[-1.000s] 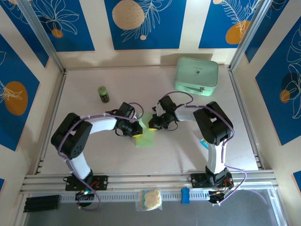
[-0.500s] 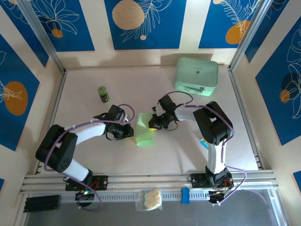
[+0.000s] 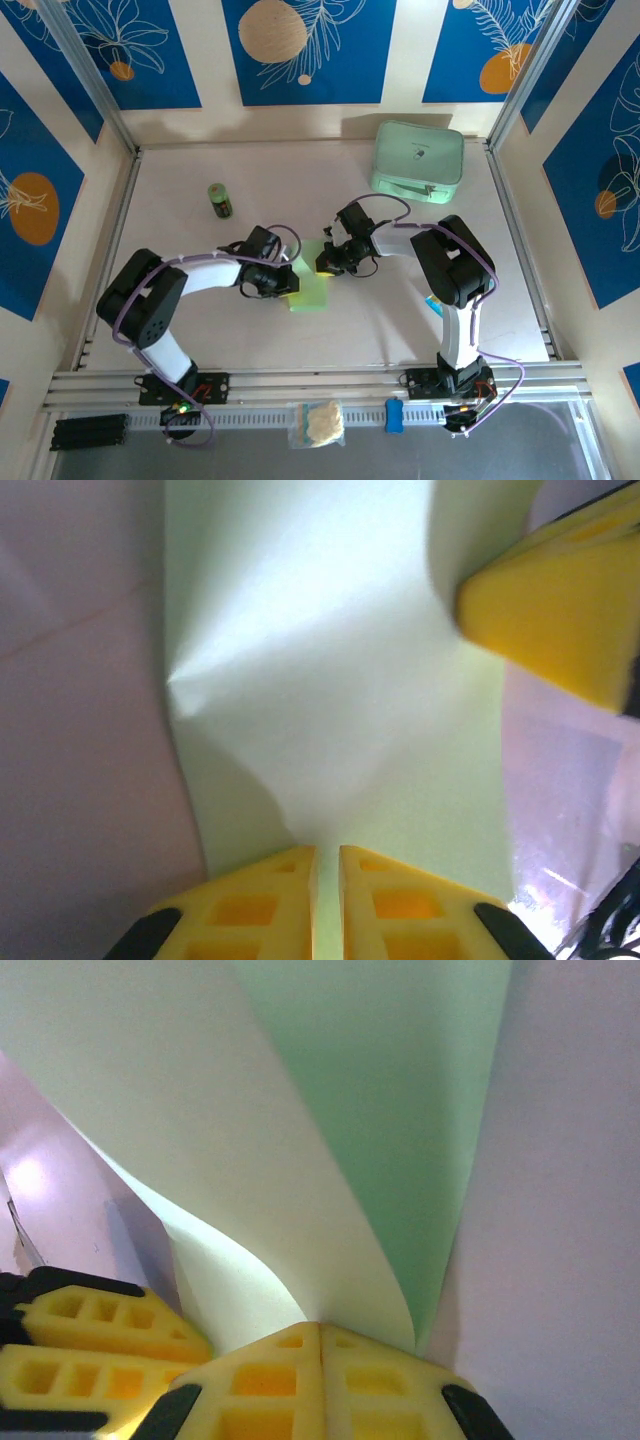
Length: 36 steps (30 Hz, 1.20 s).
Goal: Fold a paper plane with a square sheet of paper (pick it up from the middle)
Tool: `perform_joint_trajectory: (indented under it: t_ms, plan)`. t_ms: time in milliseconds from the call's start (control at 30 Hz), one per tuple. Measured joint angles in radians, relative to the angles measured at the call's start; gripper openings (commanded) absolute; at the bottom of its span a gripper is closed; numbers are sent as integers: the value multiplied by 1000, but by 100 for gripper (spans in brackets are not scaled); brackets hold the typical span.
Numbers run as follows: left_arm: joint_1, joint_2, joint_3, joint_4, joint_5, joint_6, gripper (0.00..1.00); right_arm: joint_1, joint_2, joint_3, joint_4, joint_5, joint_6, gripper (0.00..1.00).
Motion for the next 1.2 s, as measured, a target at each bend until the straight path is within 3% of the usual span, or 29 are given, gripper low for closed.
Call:
perform_joint_trajectory:
  t_ms: [200,367,567,933,1200]
  plan:
    - [0,-30,-52,29,-18,64,14,0,1,2,-1,-1,6,0]
    - [1,-115,-93,-54,-59,115,14,-1,5,2,-2,-4,7,0]
    - [3,-169,-80,-103,-36,92,15,-2,6,2,-2,-5,7,0]
    - [-51,-45,-24,-1,-7,20,13,-2,6,2,-1,-5,11,0]
    - [-76,-82,-92,-10,-26,55,12,-2,8,2,-1,-6,15,0]
